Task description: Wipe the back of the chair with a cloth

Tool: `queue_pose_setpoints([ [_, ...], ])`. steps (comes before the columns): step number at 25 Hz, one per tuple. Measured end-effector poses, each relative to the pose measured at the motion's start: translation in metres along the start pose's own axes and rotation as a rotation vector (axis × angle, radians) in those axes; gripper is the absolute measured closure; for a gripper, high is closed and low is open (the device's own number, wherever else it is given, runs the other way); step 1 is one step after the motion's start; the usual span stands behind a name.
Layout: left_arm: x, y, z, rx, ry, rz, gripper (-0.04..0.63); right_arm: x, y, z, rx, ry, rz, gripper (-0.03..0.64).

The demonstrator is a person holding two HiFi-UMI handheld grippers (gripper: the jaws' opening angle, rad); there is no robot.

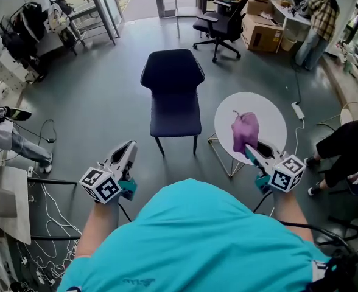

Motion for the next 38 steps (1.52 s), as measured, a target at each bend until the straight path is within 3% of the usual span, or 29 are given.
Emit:
queue_pose_setpoints([
  [10,0.059,0.028,0.016,-0.008,-0.023,-0.019,0.600,-0.013,0.053,-0.004,-0.014,-0.024,-0.058,0.529],
  [15,0.065,0.014,0.027,-0.025,-0.040,-0.016,0.600,0.011,0.056,0.004,-0.001,-0.044,-0.074,0.529],
  [22,0.037,-0.072,0.011,-0.050,-0.036,0.020,0.600,0.089,0.007,-0.004,-0.023,-0.043,-0.060,0.529],
  [31,0.019,-0.197,-0.062,-0.014,-0.079,0.127,0.600,0.188,-0.055,-0.036,0.003,-0.012,0.041,0.529],
  [38,0.016,-0.263,-0.068,-0.044,-0.094,0.156,0.600,0.246,-0.070,-0.036,0.002,-0.044,0.068,0.529],
])
Point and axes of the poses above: the fingertips, and each gripper's own axes: x forward along the fingers, y to its right, z out of its underside, the point moved 5 cm from there along -x, backward along the fingers, and after that the axes turned 15 degrees about z, right-handed, at the moved point
